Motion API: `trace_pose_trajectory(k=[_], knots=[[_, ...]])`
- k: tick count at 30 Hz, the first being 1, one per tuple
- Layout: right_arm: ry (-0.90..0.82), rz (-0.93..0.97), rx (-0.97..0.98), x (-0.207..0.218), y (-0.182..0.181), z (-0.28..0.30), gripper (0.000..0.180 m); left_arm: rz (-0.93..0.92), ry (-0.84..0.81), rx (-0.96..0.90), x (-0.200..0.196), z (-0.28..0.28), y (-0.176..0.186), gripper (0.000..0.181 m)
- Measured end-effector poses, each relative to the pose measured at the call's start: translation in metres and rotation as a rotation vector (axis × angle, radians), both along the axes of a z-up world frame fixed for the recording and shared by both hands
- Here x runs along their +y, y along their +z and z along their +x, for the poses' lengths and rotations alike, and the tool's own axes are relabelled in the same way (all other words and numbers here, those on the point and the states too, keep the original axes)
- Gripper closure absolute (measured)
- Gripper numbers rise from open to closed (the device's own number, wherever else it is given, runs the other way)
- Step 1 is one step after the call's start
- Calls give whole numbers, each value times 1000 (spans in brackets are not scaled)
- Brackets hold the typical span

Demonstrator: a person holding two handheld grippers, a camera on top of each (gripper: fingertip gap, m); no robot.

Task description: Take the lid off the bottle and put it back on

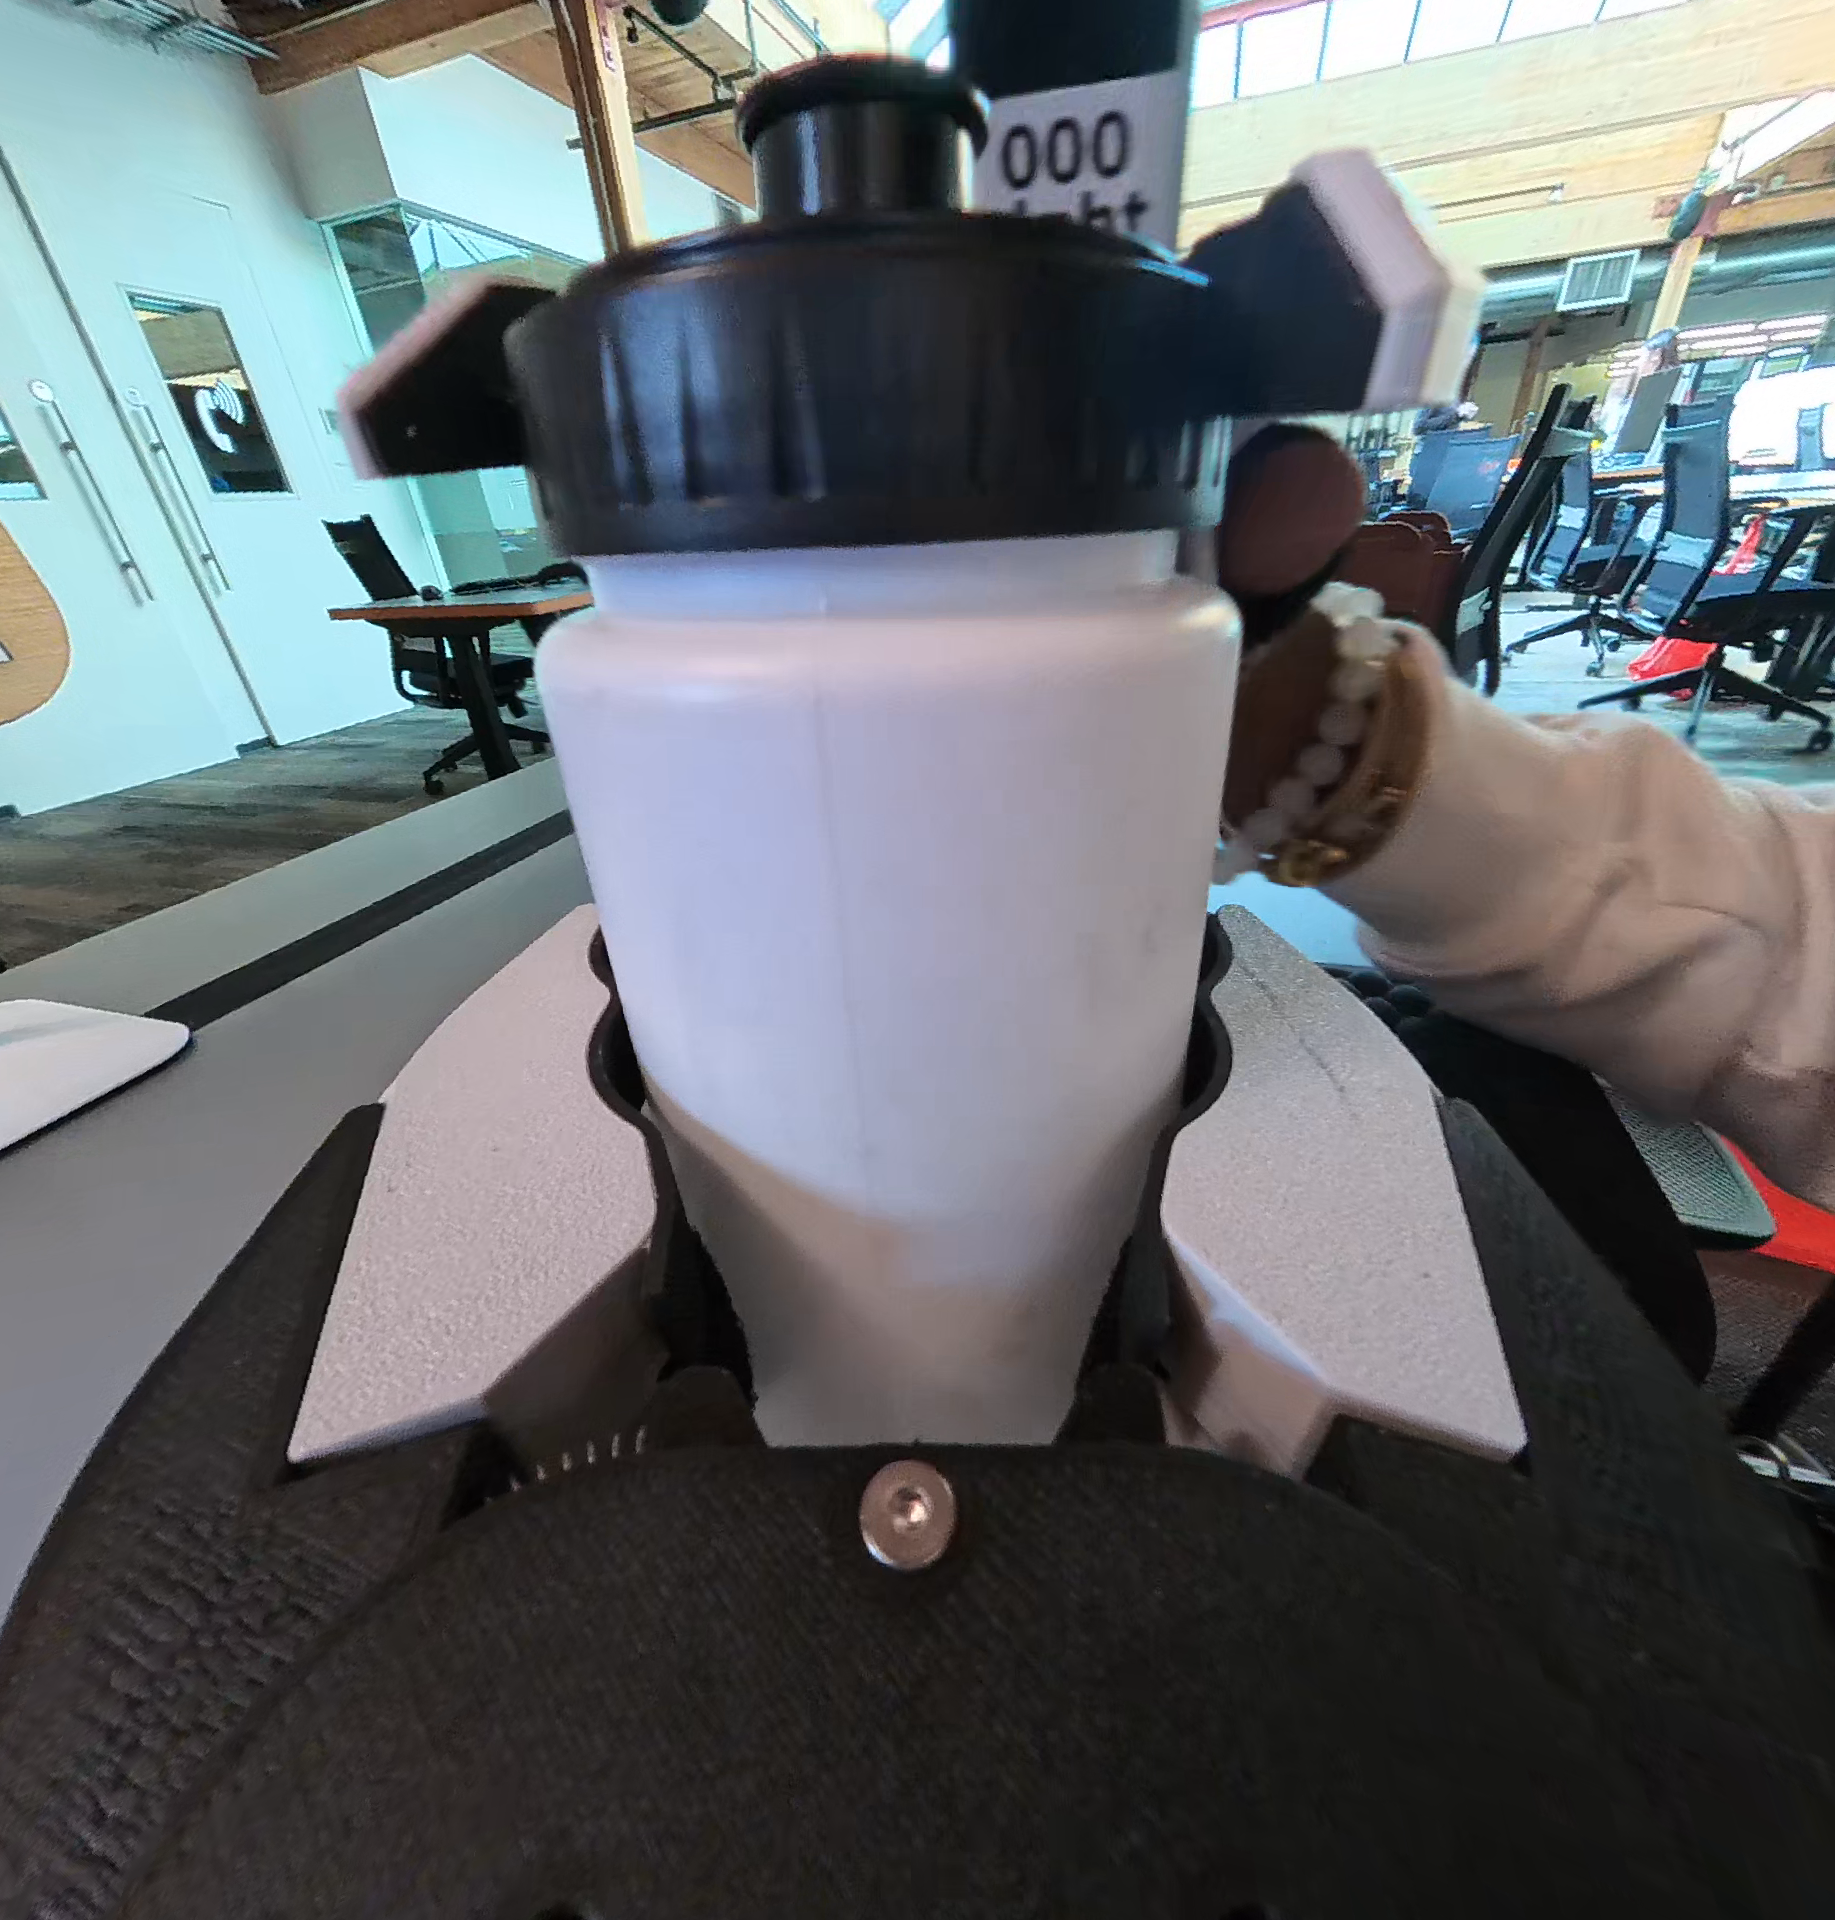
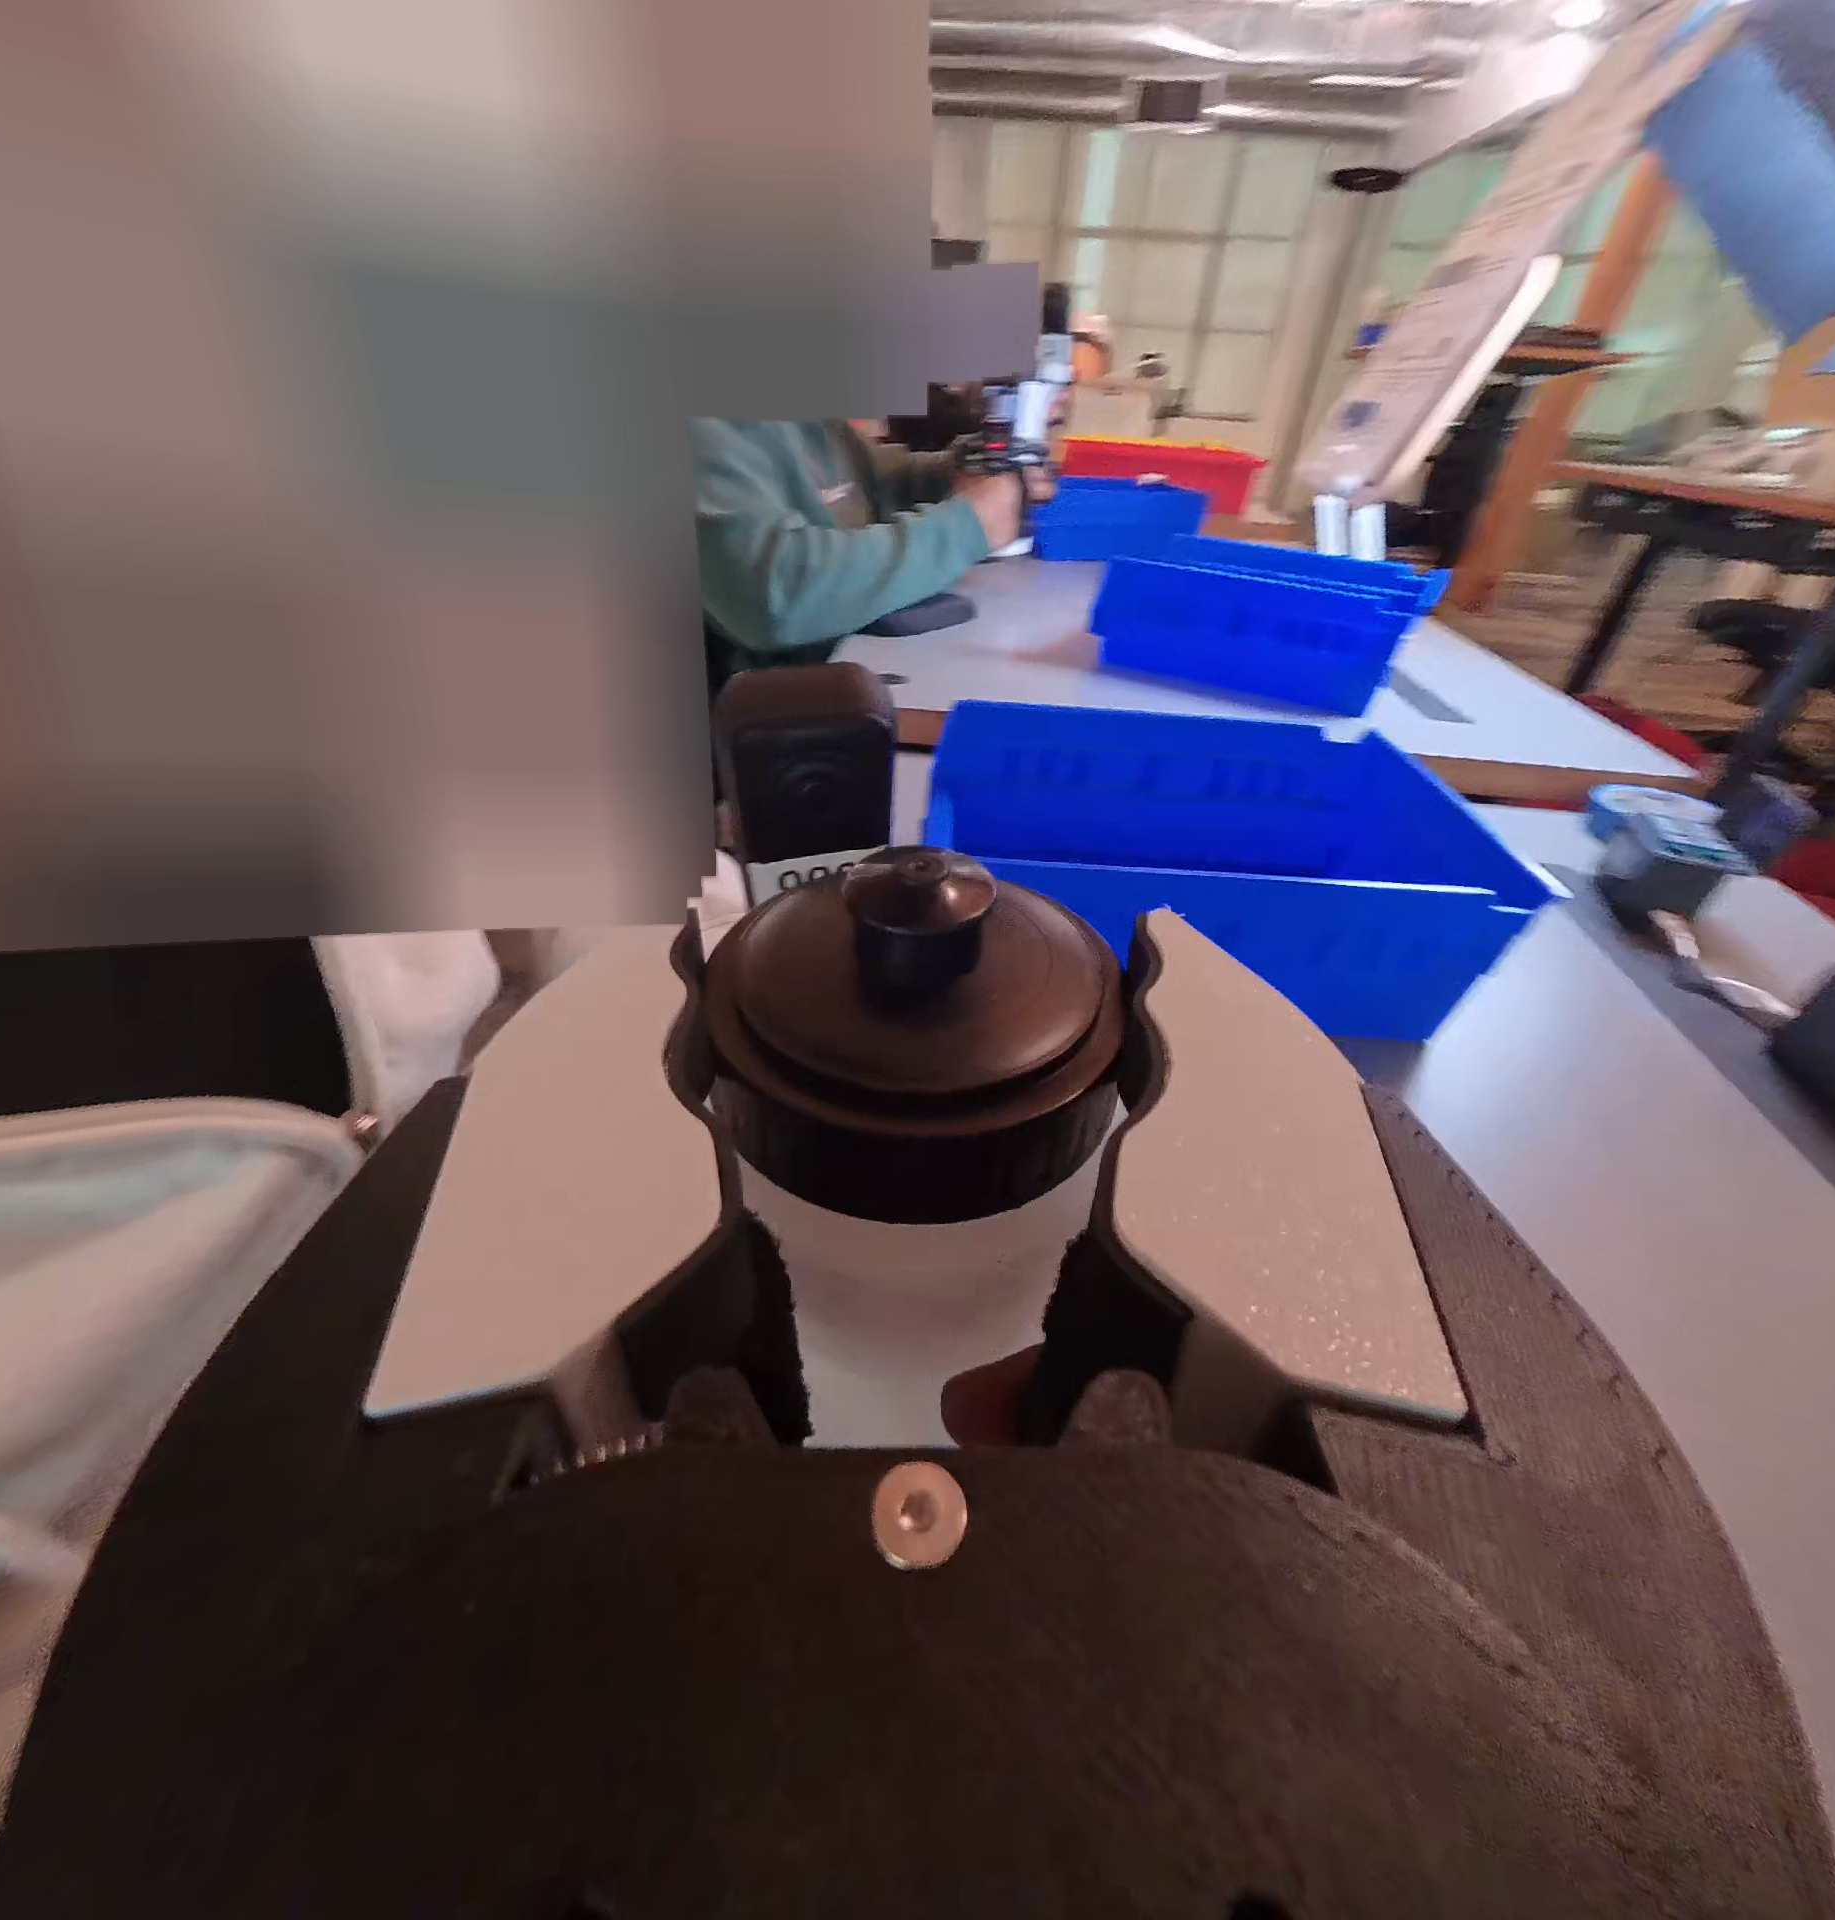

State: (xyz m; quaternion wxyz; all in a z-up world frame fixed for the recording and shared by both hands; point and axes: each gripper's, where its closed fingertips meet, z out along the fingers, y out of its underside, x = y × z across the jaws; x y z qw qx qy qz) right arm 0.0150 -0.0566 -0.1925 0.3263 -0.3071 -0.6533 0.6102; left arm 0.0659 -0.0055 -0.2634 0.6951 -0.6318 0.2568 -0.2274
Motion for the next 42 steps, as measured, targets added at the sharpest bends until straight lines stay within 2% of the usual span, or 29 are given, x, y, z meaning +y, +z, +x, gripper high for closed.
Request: trace_pose_trajectory(k=[2, 6, 8, 9, 10, 12, 17, 18, 21, 23, 25, 31, 33, 35, 37, 40, 42], knots=[[-166, -6, -6, 5, 0, -3, 102, -9, 21, -1, 1, -1, 0, 78], [-611, -17, -33, 21, -2, -9, 102, -19, 49, -4, 4, -3, -1, 78], [-744, 15, -38, 23, -2, -7, 102, -13, 47, 3, 3, -2, -1, 78], [-756, 50, -50, 23, -4, -7, 102, -14, 46, 3, 3, -2, -1, 78], [-731, 100, -63, 23, -6, -7, 99, -16, 42, -1, 3, -2, -1, 78], [-554, 154, -60, 12, -8, -9, 95, -12, 18, -7, 2, -1, 0, 78], [-87, 16, -76, 1, 4, 1, 84, -5, -22, -8, 0, 2, 0, 78], [-34, 7, -89, 2, 3, 1, 82, -4, -28, -10, 0, 2, 0, 78], [37, 70, -133, 1, -12, -2, 94, -4, -37, -17, -1, 2, 1, 78], [14, 63, -88, -1, -10, -2, 98, -1, -33, -15, -1, 2, 1, 78], [-88, 27, -75, 2, -9, -4, 99, -1, -10, -12, 0, 1, 0, 78], [-723, 11, -71, 23, -9, -8, 99, -2, 35, -4, 2, -1, 0, 78], [-786, 94, -74, 24, -13, -7, 97, -2, 33, -3, 2, -1, 0, 78], [-720, 152, -85, 23, -13, -8, 89, -5, 25, -6, 3, 0, 0, 78], [-564, 135, -118, 18, -13, -10, 65, -4, 6, -13, 2, 1, 0, 78], [-249, 10, -118, 9, -3, -8, 70, 0, -17, -14, 0, 2, 0, 78], [-85, 35, -112, 8, -5, -4, 88, -2, -27, -16, 0, 3, 0, 78]])
